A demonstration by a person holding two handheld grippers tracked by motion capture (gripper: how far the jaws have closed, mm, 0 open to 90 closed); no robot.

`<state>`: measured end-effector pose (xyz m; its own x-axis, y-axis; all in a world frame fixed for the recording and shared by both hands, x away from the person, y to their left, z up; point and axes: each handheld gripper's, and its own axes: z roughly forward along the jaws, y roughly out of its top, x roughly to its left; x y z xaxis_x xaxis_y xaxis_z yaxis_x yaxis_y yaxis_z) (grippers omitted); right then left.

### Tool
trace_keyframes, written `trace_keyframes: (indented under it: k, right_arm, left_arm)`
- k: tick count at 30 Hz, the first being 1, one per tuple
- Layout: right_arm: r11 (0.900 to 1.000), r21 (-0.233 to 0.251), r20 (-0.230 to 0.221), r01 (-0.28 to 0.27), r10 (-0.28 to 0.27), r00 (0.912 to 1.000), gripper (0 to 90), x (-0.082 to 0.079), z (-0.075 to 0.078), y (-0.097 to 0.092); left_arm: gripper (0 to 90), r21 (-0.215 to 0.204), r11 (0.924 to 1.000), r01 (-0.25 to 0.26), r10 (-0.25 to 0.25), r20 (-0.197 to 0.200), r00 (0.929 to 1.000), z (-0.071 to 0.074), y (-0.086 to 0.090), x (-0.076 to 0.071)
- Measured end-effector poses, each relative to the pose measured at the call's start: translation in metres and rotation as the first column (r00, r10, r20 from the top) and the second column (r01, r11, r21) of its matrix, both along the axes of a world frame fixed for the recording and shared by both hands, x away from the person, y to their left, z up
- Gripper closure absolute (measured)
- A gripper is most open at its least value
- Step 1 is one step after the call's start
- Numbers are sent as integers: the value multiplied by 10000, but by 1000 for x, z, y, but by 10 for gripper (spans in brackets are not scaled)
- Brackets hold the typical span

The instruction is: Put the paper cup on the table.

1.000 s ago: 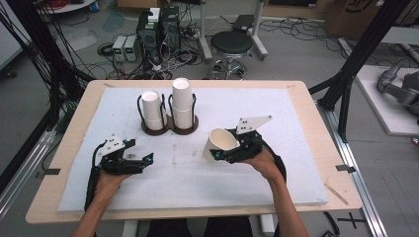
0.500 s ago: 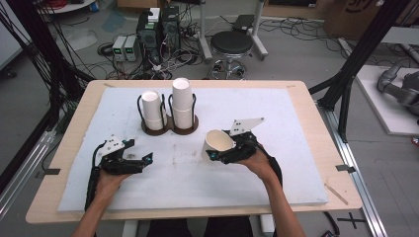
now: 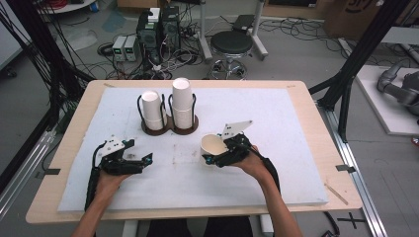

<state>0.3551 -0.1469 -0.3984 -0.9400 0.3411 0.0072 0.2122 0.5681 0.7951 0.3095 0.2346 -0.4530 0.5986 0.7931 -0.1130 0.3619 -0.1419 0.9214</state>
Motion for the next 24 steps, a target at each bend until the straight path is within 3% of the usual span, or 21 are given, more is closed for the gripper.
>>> trace_keyframes:
  k: [8, 13, 24]
  right_arm:
    - [9987, -518, -141, 8, -15, 9999, 310, 1, -8, 6]
    - [9955, -941, 17, -50, 52, 10000, 310, 0, -11, 10]
    - [9922, -1244, 9, -13, 14, 10000, 310, -1, -16, 15]
  left_arm:
    - [69, 128, 9999, 27, -26, -22, 10000, -1, -2, 0]
    - [69, 216, 9998, 36, -36, 12, 10000, -1, -3, 0]
    - [69, 339, 9994, 103, -106, 92, 9999, -1, -4, -1]
